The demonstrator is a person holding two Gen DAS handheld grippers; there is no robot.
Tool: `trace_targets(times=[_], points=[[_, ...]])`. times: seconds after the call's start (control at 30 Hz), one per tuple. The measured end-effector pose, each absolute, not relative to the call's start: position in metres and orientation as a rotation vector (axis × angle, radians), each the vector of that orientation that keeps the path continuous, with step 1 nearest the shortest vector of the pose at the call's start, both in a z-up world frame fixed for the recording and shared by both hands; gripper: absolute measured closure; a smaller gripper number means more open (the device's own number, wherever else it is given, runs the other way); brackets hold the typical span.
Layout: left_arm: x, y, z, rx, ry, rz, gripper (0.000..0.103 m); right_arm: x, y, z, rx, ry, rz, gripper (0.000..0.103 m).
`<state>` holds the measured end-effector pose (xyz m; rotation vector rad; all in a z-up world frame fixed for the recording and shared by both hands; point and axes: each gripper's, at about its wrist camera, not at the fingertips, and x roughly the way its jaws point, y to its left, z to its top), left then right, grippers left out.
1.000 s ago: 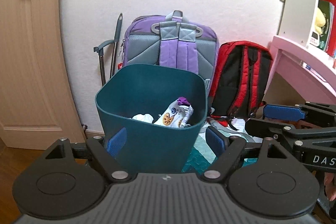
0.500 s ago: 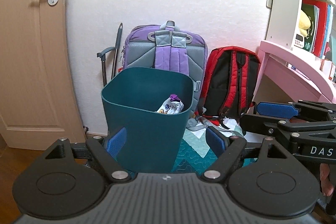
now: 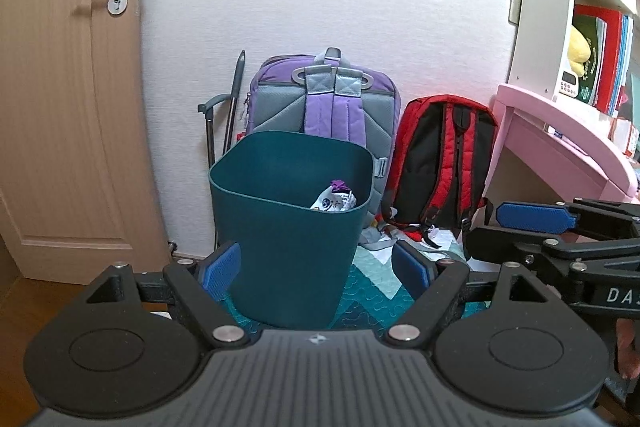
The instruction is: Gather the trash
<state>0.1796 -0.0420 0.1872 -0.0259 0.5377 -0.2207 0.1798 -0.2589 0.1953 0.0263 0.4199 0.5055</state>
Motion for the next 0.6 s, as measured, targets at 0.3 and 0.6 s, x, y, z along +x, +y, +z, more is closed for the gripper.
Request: trace_targets(times=[0.3, 0.6], points=[[0.163, -0.043, 0.187, -0.030, 0.531, -0.204, 0.020, 0.171, -0.260, 0.192, 0.057, 0.415, 0.517, 0.048], [0.135, -0.046, 0.189, -0.039, 0.499, -0.189, 0.010, 0.146, -0.266, 0.191, 0.092, 0.404, 0.546, 0.048]])
